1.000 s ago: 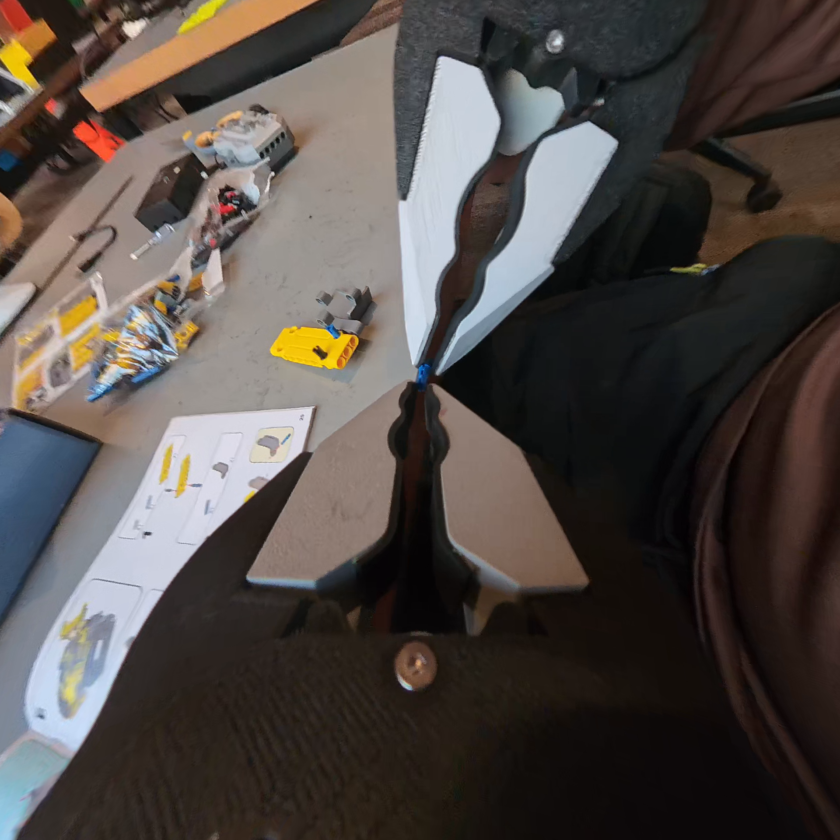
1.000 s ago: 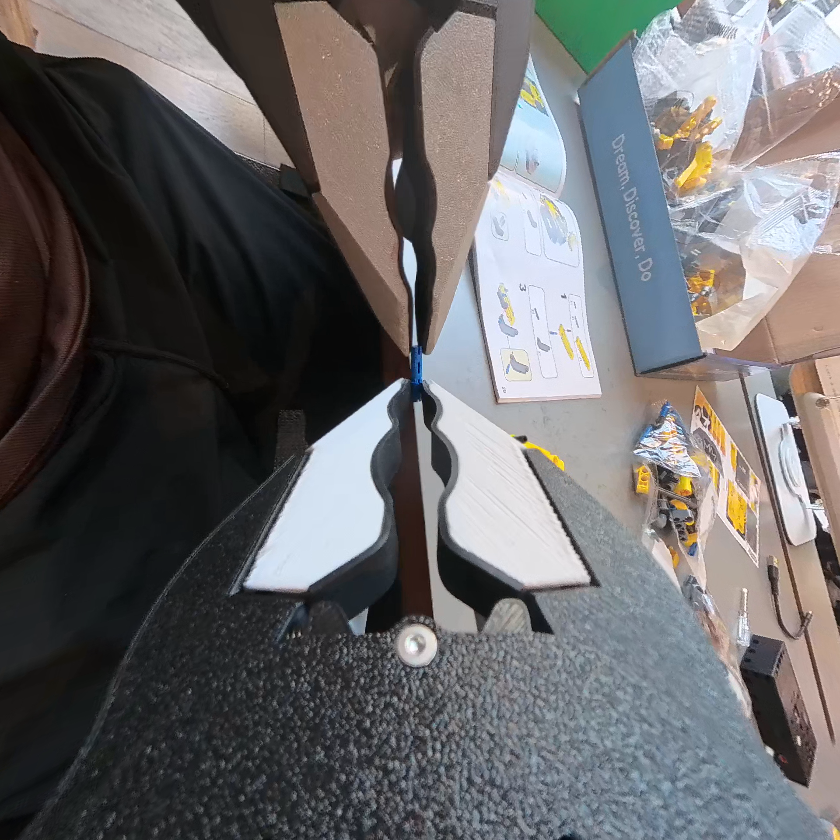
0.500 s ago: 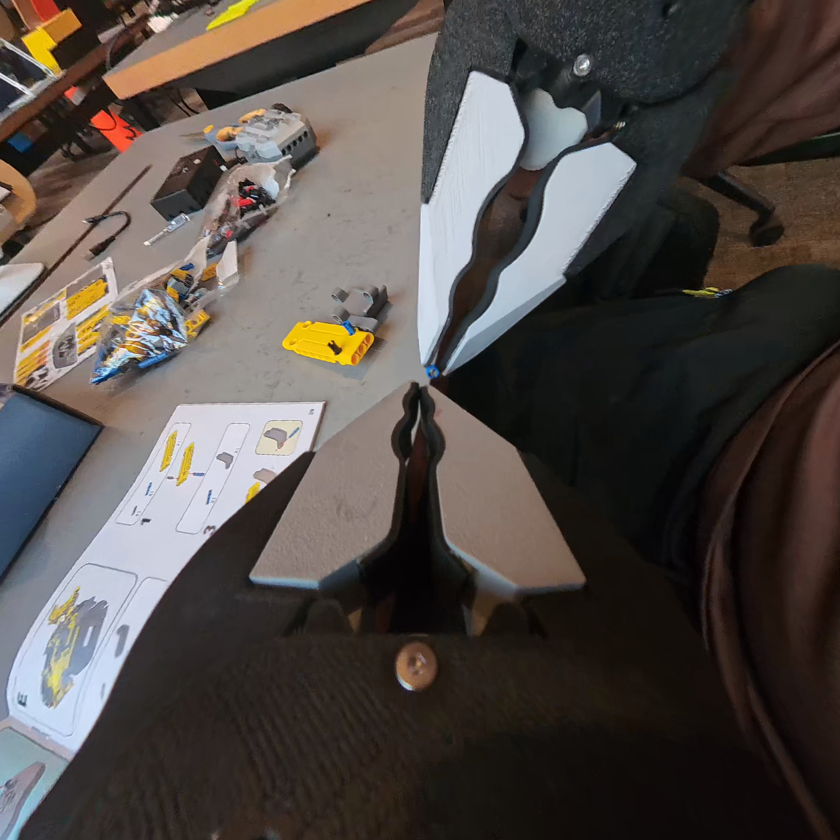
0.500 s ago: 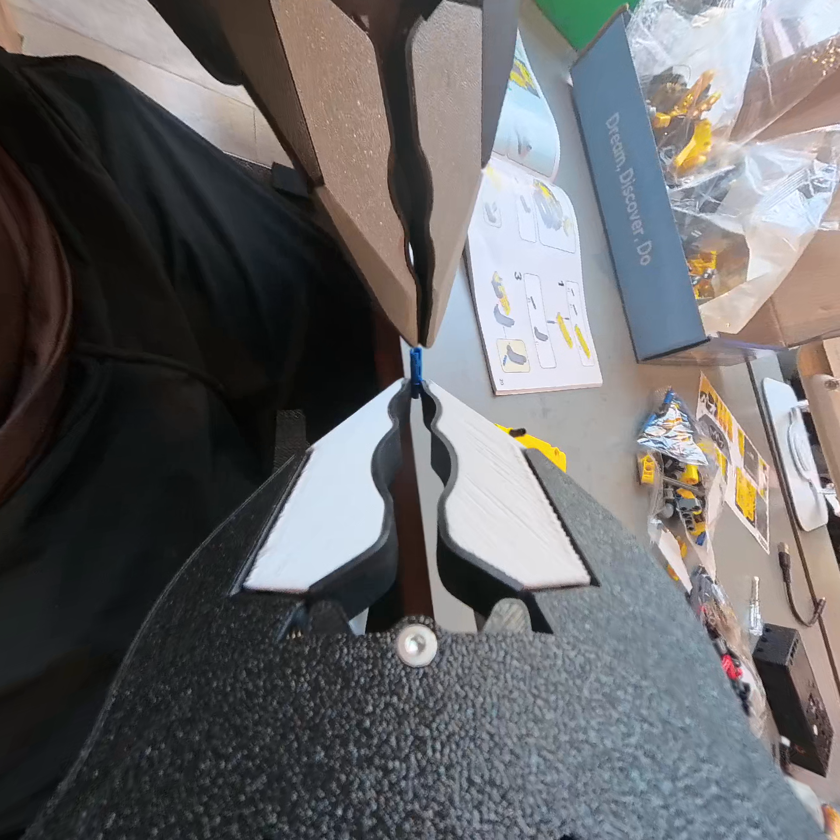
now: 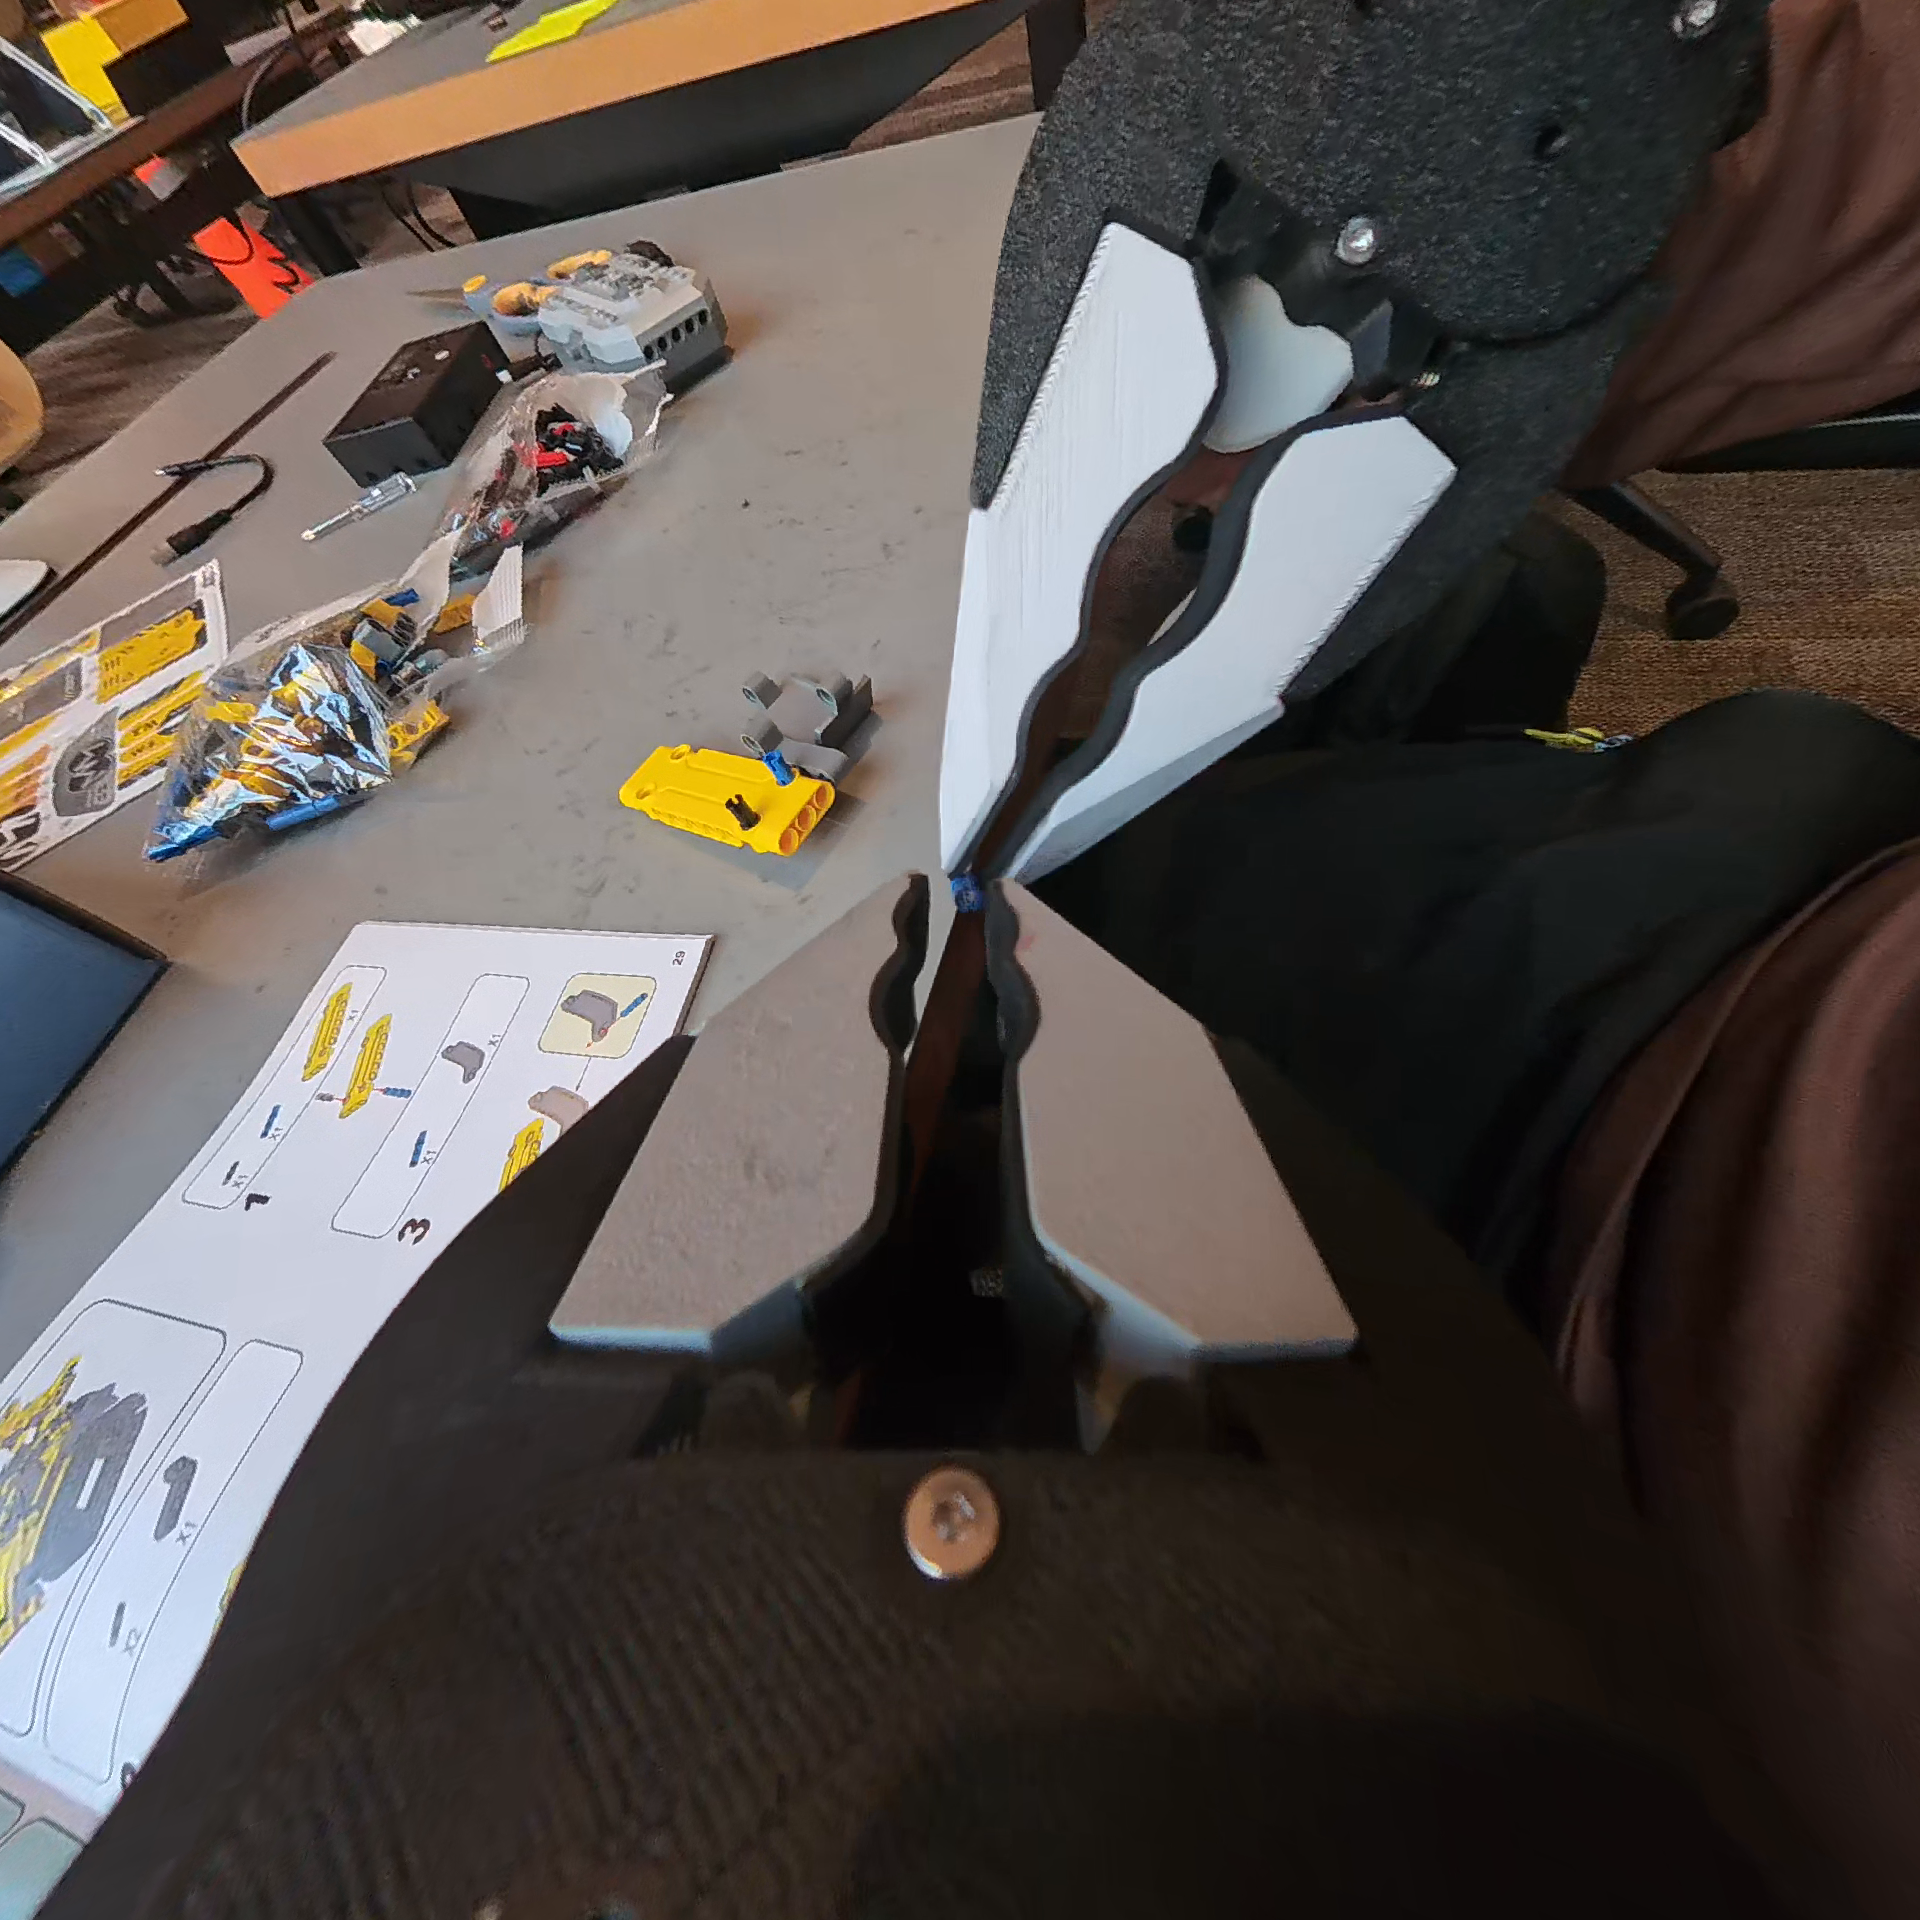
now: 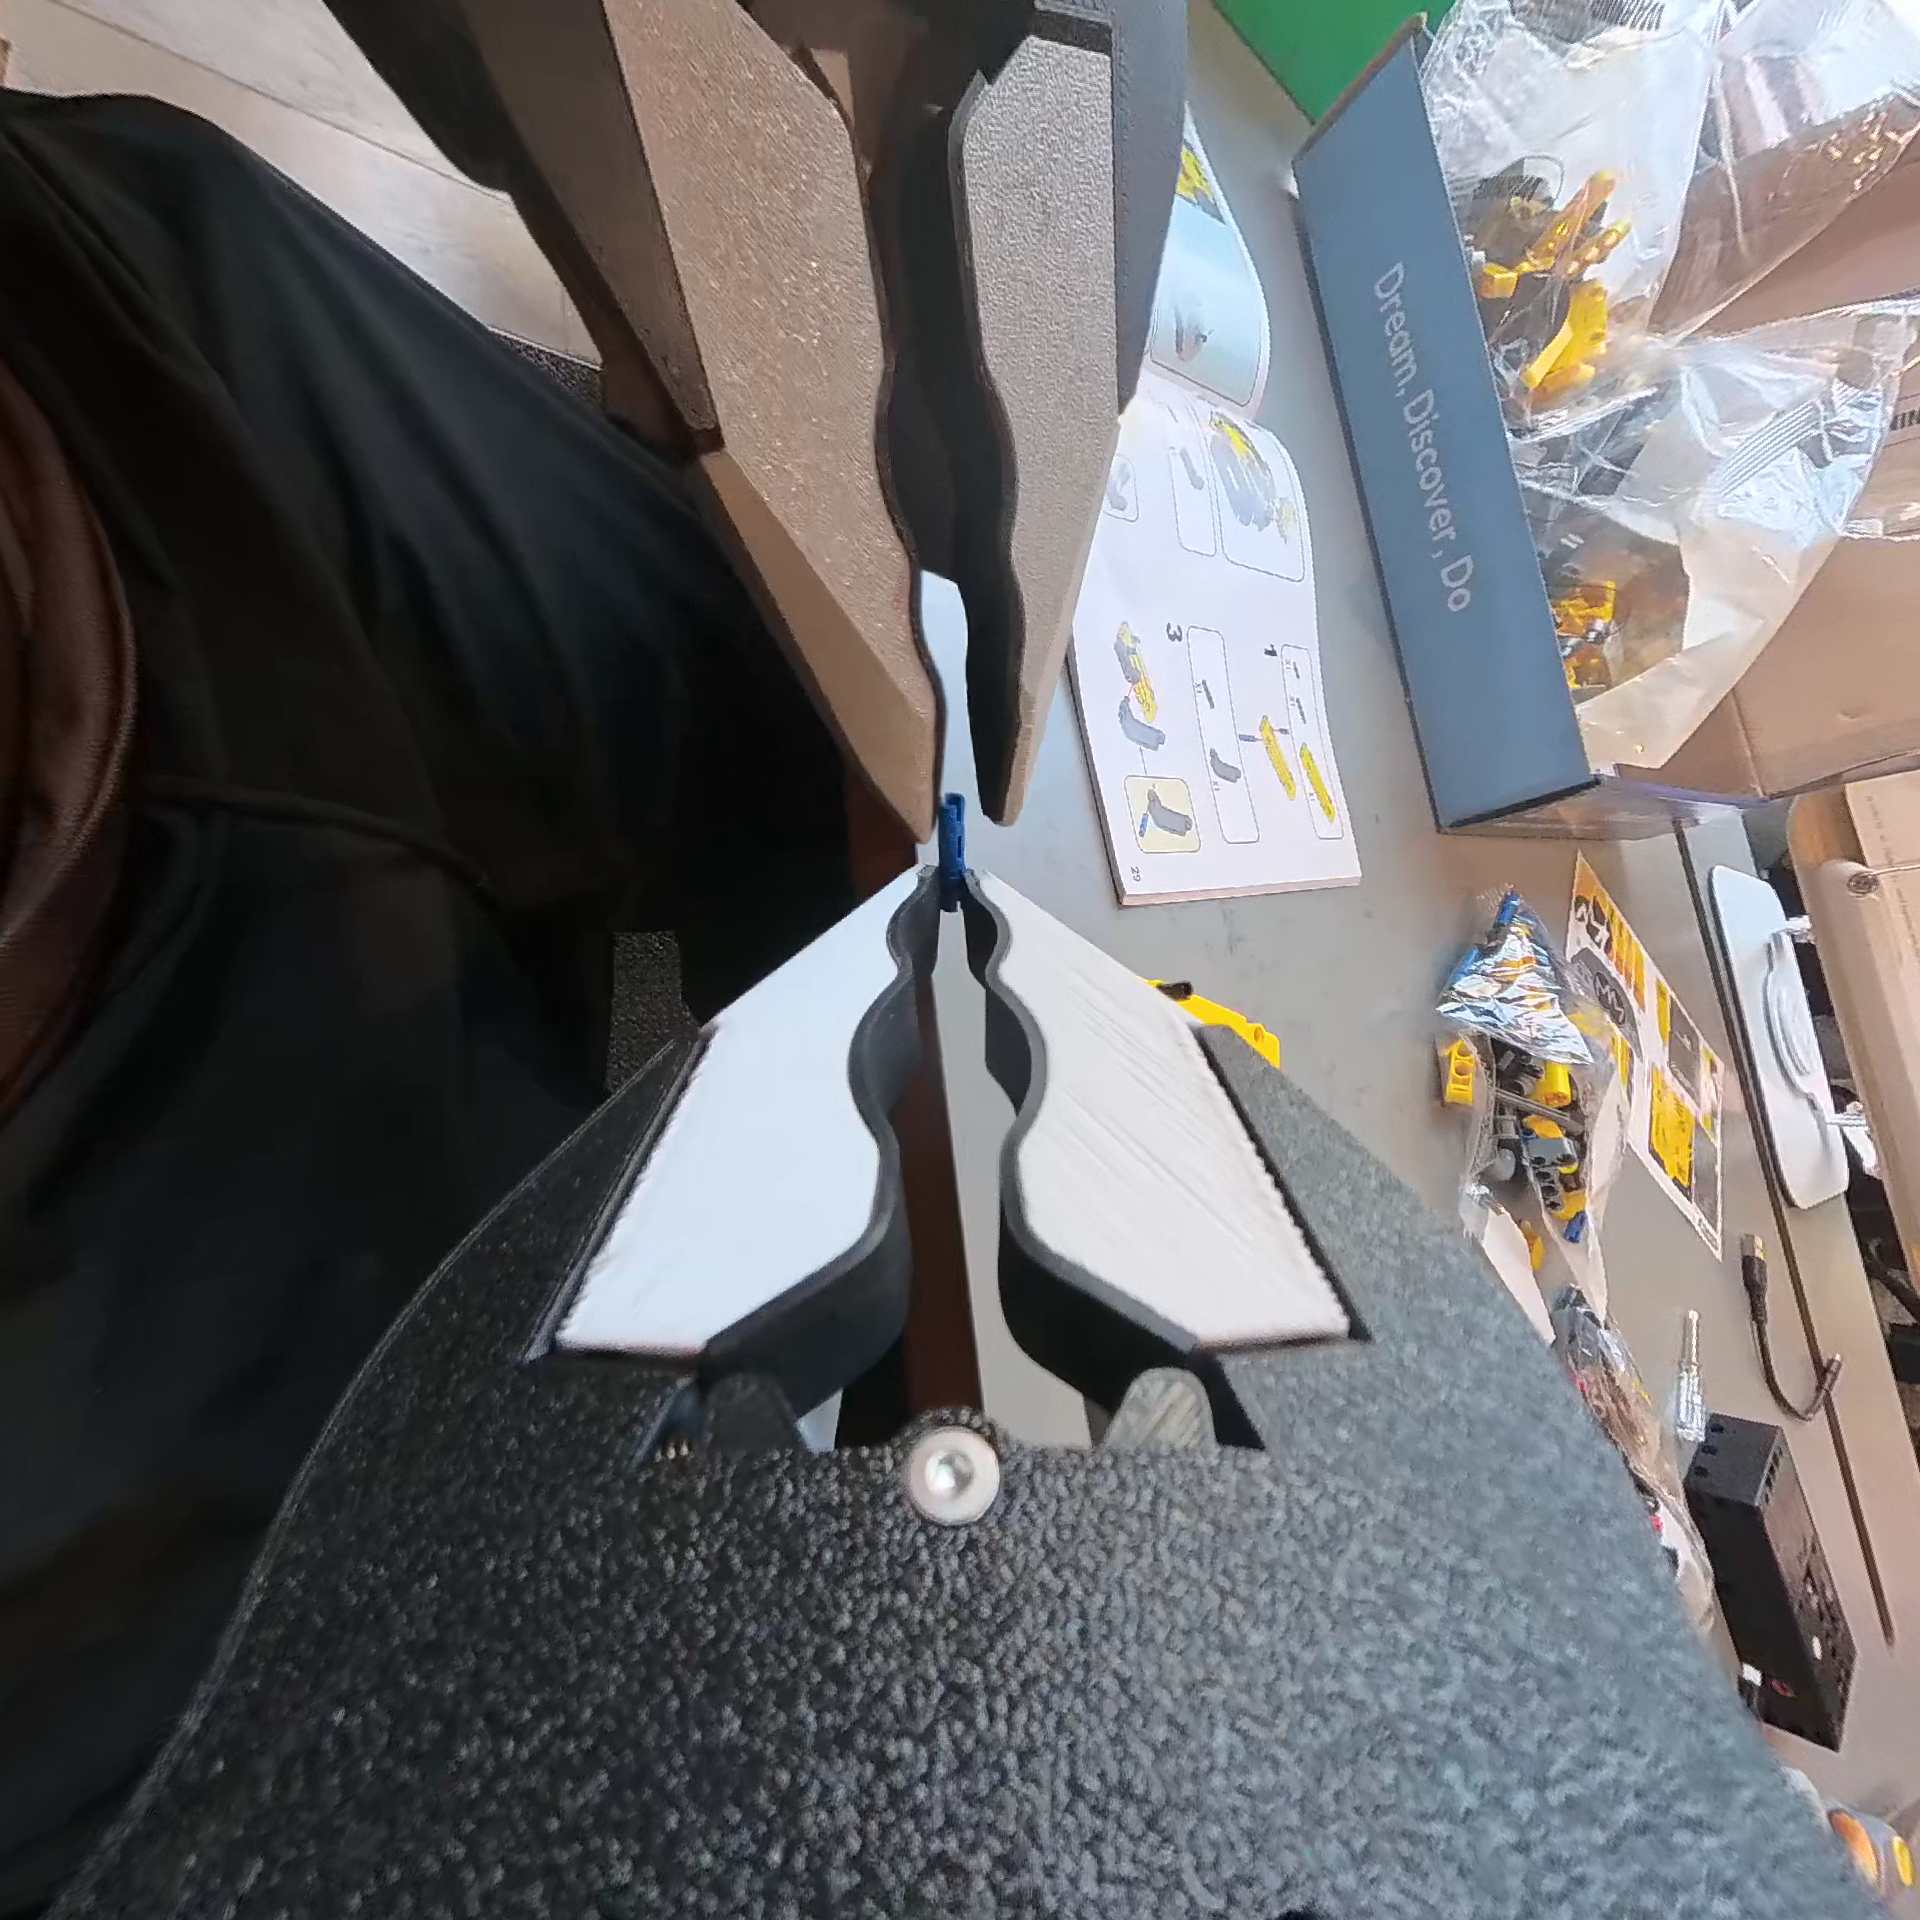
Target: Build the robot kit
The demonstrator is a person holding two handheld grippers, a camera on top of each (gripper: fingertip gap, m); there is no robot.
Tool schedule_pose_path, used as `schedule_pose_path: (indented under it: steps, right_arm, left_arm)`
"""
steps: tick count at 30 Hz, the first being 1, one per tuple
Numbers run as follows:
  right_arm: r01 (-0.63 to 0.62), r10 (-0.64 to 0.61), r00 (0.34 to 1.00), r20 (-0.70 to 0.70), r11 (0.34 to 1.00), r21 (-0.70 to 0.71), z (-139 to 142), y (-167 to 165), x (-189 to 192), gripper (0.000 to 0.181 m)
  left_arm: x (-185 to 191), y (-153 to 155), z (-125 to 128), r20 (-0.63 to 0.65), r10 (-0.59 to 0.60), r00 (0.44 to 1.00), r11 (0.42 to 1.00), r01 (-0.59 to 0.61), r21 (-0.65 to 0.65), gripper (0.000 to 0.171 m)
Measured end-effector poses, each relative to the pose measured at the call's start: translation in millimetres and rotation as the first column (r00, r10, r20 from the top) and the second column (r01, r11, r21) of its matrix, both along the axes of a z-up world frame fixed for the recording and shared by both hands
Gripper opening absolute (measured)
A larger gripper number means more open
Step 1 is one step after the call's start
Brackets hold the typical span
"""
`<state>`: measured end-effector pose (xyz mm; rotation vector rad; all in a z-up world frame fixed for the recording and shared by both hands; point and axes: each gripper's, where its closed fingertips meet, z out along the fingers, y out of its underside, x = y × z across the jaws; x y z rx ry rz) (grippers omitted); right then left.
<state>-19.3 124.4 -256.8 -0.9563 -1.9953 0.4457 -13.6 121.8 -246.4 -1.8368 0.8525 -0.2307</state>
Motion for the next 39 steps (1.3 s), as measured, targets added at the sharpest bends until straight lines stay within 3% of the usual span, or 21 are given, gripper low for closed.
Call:
schedule_pose_path:
  steps: [19,26,33,39]
  right_arm:
    - [-0.011,0.011,1.000,-0.024,1.000,-0.012,5.3,-3.3,-0.2,0.004]
    - [-0.043,0.035,0.996,-0.079,0.993,-0.109,14.6,-9.2,-1.1,0.005]
    - [-0.039,0.028,0.993,-0.111,0.994,-0.097,19.9,-7.7,-2.0,0.001]
    - [-0.056,0.027,0.989,-0.146,0.979,-0.196,28.3,-8.0,-1.4,0.011]
  left_arm:
    - [0.7,-1.5,0.7,0.015,-0.026,1.000,1.000,0.026,0.009,0.002]
    - [-1.4,-7.5,9.9,0.071,-0.109,0.992,0.993,0.104,0.063,0.002]
    - [-10.5,-5.7,18.3,0.170,-0.111,0.979,0.993,0.100,0.068,0.002]
    - [-7.7,-14.9,29.7,0.167,-0.185,0.968,0.976,0.161,0.144,0.001]
